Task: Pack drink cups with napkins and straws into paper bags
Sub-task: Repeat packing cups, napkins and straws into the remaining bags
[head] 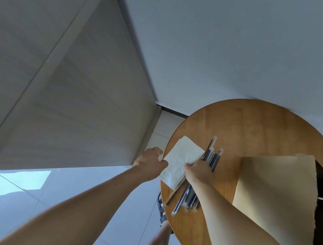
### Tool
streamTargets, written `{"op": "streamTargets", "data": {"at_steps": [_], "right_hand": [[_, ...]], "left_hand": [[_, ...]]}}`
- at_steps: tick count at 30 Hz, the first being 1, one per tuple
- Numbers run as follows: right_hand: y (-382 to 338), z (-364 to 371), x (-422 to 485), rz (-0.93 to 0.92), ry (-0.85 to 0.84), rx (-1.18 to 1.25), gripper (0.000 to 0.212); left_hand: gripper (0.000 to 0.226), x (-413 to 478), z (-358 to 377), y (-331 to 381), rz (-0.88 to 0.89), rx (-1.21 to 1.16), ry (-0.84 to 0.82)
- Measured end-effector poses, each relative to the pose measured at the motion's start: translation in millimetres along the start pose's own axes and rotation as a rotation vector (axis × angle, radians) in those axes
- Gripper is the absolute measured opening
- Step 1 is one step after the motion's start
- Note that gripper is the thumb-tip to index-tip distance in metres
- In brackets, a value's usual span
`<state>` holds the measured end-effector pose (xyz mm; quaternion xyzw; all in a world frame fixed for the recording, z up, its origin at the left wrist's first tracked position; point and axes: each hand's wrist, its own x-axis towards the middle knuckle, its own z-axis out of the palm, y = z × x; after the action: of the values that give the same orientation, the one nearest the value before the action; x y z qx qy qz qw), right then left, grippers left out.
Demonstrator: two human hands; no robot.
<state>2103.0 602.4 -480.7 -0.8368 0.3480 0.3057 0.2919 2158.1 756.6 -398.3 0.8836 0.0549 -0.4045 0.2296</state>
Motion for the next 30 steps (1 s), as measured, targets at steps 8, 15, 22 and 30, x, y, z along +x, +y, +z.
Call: {"op": "streamTargets", "data": {"at_steps": [8, 15, 22, 30], "right_hand": [[1, -5, -10, -0.151, 0.091, 0.223, 0.020], [8, -22, -38, -0.238, 0.078, 0.897, 0.021], [25, -33, -50, -0.255, -0.062, 1.173, 0.028], [65, 4, -30, 0.032, 0.132, 0.226, 0.043]], "left_hand": [[0.045, -3, 2, 4, 0.024, -0.028, 0.017], [0.049, -10, 2, 19, 0.014, -0.301, -0.027], [0.037, -20, 13, 30, -0.092, -0.732, -0.205], [0.013, -20, 26, 16, -0.104, -0.607, -0.068]]}}
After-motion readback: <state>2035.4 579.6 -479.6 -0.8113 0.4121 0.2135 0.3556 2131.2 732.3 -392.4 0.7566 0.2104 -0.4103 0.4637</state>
